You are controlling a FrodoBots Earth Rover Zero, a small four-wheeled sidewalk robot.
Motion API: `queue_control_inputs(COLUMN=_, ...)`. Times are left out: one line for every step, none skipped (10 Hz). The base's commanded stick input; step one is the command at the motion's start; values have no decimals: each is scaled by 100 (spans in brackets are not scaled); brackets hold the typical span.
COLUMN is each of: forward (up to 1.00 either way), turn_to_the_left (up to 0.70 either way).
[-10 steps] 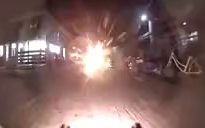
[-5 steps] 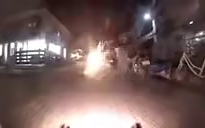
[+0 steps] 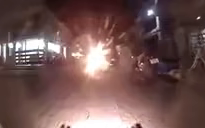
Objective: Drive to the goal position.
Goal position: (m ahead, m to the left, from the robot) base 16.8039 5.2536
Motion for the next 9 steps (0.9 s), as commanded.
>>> queue_control_inputs(forward=85, turn_to_the_left=0)
queue_control_inputs(forward=85, turn_to_the_left=0)
queue_control_inputs(forward=85, turn_to_the_left=0)
queue_control_inputs(forward=85, turn_to_the_left=0)
queue_control_inputs(forward=85, turn_to_the_left=0)
queue_control_inputs(forward=85, turn_to_the_left=0)
queue_control_inputs(forward=85, turn_to_the_left=0)
queue_control_inputs(forward=85, turn_to_the_left=0)
queue_control_inputs(forward=85, turn_to_the_left=0)
